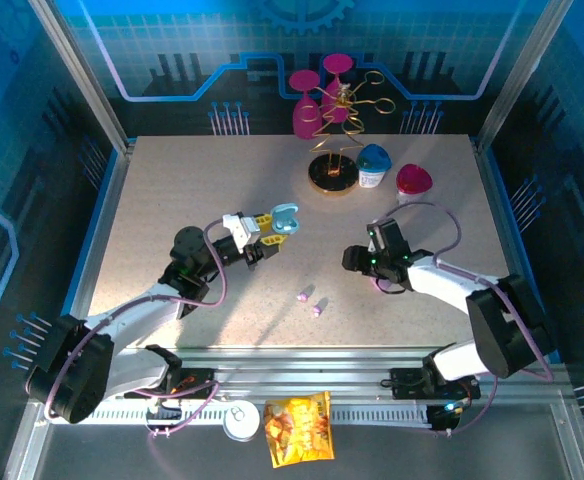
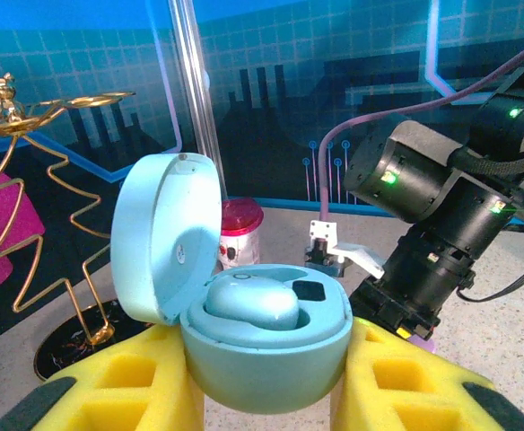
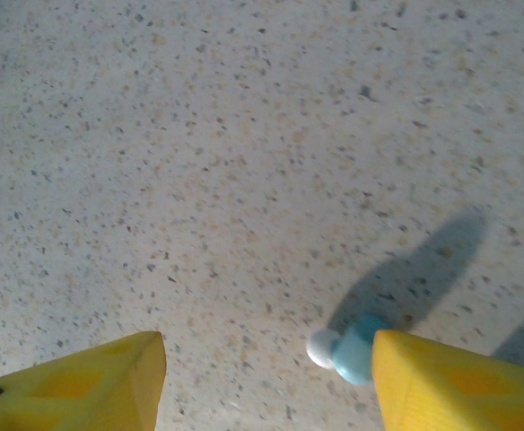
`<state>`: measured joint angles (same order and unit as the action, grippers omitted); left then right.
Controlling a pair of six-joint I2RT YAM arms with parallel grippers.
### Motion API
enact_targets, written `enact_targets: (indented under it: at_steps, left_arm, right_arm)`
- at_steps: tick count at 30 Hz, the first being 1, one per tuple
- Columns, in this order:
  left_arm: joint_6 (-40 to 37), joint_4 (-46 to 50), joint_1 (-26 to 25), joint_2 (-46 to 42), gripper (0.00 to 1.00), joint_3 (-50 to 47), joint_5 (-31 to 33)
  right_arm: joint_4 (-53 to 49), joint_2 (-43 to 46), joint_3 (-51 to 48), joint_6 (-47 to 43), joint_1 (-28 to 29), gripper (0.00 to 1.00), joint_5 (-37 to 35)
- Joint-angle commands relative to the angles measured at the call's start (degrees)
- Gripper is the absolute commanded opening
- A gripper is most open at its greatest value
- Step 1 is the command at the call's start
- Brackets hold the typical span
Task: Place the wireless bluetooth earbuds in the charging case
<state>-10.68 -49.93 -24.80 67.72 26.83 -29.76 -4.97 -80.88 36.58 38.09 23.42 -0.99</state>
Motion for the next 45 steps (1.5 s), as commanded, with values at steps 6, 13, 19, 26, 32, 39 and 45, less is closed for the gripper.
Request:
enact_targets:
  at_steps: [6, 13, 19, 26, 32, 39, 45]
  left_arm:
    - [0.33, -1.66, -0.08, 0.27, 0.15, -0.29, -0.56]
    - [0.6, -1.37, -0.25, -0.21, 0.15, -0.59, -0.71]
    - [-0.22, -0.08, -0.25, -0.83, 0.15, -0.56, -0.41]
    - [0.14, -0.78, -0.34, -0.43, 0.15, -0.63, -0.65]
    - [0.05, -0.79, -0.34, -0.88, 0.15, -0.92, -0.4]
    - [-0.04, -0.78, -0.34, -1.01, 0.15, -1.34, -0.21]
    - [-0.13, -0.87, -0.34, -1.36, 0.15, -1.71, 0.11]
  right_arm:
    - [-3.91, 0.36, 1.34, -0.33, -0.99, 0.59, -0.54]
    - [-2.81, -4.31, 3.87, 1.36, -0.62, 0.46, 1.07]
    - [-4.22, -4.81, 3.76, 2.38, -0.57, 0.48, -2.49]
    - [-5.65, -5.0, 4.26, 2.57, -0.51, 0.53, -4.31]
    - [-5.14, -3.76, 3.87, 2.61, -0.4, 0.54, -4.55]
    - [-4.13, -4.48, 3.52, 2.95, -0.58, 0.49, -3.57]
    - [-3.47, -7.56, 5.42, 1.37, -0.09, 0.44, 1.11]
